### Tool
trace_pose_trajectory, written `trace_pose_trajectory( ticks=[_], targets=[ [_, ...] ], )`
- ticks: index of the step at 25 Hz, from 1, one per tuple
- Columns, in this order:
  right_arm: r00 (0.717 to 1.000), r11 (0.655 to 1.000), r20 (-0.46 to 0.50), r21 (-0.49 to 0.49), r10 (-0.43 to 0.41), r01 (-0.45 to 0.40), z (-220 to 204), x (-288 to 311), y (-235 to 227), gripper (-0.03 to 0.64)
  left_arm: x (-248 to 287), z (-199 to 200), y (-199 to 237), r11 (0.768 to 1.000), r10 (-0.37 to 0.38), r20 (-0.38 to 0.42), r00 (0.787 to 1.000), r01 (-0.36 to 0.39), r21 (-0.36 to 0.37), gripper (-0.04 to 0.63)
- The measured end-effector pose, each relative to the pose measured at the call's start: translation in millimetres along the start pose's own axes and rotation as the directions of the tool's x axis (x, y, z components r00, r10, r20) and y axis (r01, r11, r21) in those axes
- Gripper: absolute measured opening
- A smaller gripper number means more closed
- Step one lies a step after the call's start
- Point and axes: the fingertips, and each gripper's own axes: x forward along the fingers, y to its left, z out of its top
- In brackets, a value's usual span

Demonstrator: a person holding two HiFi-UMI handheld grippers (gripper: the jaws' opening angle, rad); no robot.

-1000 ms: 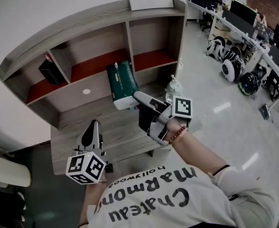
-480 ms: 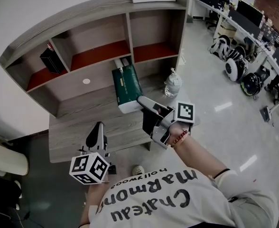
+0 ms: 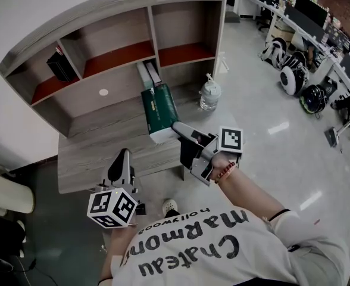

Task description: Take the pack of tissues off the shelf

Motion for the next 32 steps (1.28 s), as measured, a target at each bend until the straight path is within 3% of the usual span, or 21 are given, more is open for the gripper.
trace_pose_trajectory(
  ticks=[8, 15, 25, 32],
  targets=[
    [0.994, 0.993, -0.052, -0.066, -0.098, 0.094, -14, -14, -15, 0.287, -5, -20, 1, 0.999, 0.037, -0.040, 0.999, -0.037, -0.013, 0.019],
    [0.979, 0.956, -0.019, -0.219, -0.205, 0.196, -33, -53, -17, 0.287, -39, -39, -22, 0.999, 0.042, -0.042, 0.998, -0.043, -0.019, 0.020],
    [0.940, 0.837, 0.081, -0.436, -0.331, 0.332, -40, -106, -22, 0.288, -76, -56, -52, 0.998, 0.063, -0.046, 0.997, -0.063, -0.013, 0.020],
    [0.924, 0.761, 0.083, -0.542, -0.373, 0.356, -55, -131, -24, 0.287, -93, -70, -75, 0.998, 0.068, -0.058, 0.996, -0.069, -0.007, 0.019]
  ],
)
